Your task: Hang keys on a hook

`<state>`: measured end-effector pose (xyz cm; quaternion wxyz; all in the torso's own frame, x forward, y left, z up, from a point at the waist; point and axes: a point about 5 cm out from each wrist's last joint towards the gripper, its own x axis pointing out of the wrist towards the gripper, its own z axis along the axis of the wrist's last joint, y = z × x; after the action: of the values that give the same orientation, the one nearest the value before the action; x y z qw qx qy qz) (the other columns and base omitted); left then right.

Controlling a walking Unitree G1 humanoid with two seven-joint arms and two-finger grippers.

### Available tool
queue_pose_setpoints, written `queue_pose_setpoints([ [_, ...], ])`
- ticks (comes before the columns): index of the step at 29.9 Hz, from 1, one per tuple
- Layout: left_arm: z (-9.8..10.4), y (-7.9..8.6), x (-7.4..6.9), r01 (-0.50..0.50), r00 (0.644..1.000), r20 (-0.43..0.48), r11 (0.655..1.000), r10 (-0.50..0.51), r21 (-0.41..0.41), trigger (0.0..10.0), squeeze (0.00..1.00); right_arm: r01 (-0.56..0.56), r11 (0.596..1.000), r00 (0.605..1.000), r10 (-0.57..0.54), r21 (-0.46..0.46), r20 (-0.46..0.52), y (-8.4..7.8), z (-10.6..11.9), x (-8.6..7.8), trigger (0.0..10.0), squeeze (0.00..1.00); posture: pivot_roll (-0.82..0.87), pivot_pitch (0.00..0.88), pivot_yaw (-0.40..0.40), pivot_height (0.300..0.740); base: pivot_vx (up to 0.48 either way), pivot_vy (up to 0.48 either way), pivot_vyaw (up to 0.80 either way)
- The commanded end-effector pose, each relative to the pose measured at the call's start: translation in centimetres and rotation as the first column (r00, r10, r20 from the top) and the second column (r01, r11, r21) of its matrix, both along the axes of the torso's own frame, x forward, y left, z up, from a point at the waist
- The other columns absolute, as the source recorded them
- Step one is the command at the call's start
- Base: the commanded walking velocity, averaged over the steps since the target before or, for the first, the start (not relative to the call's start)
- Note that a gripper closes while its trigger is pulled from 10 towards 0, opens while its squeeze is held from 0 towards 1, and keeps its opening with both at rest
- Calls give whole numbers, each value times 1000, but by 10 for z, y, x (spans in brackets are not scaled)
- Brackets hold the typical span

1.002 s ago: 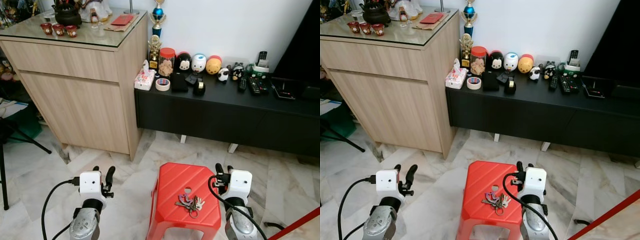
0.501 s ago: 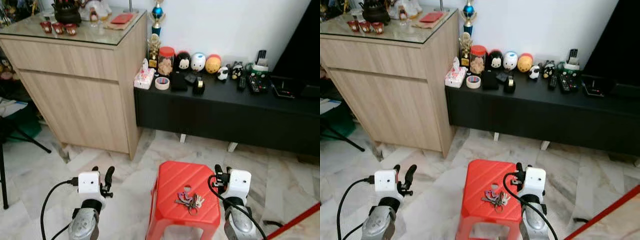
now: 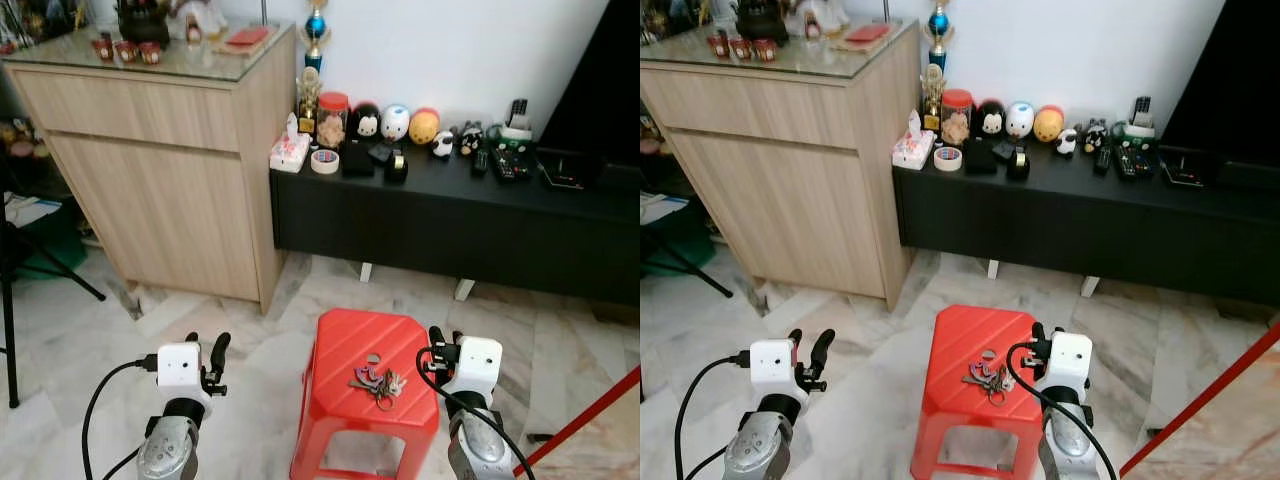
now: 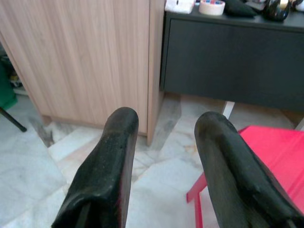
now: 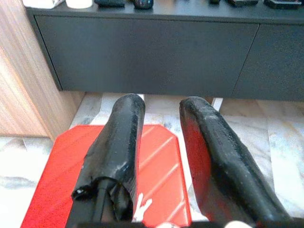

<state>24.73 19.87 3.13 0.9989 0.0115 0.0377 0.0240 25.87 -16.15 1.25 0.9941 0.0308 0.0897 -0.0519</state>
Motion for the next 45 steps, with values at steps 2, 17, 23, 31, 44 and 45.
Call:
queue_pose_setpoints([
  [2, -2, -2, 1, 9, 1000, -16, 1000, -9, -3, 10000, 0, 2, 1000, 1000, -2, 4, -2, -1, -1, -1, 10000, 0, 53, 3, -65, 653, 0, 0, 0],
  [17, -2, -5, 1, 16, 1000, -19, 1000, -16, -6, 10000, 0, -19, 1000, 1000, 19, 5, -8, 4, -3, -1, 10000, 0, 57, 11, -64, 653, 0, 0, 0],
  [23, -1, -7, 2, 24, 1000, -20, 1000, -25, -6, 10000, 0, -44, 999, 999, 44, -2, 27, 6, 2, -1, 10000, 0, 56, 12, -63, 653, 0, 0, 221],
  [31, -1, -6, 2, 29, 999, -19, 1000, -30, -4, 10000, 0, -34, 999, 999, 34, 13, 16, 8, 0, -2, 10000, 0, 57, 14, -61, 653, 0, 0, 638],
  [44, -1, -7, 2, 42, 999, -21, 999, -42, 0, 10000, 0, -32, 999, 999, 32, 19, 9, 9, 0, -1, 10000, 0, 59, 16, -60, 653, 0, 0, 0],
  [45, -1, -7, 2, 43, 999, -21, 999, -43, 1, 10000, 0, -29, 999, 1000, 29, 21, 8, 9, -1, -1, 10000, 0, 59, 16, -59, 653, 0, 0, 0],
])
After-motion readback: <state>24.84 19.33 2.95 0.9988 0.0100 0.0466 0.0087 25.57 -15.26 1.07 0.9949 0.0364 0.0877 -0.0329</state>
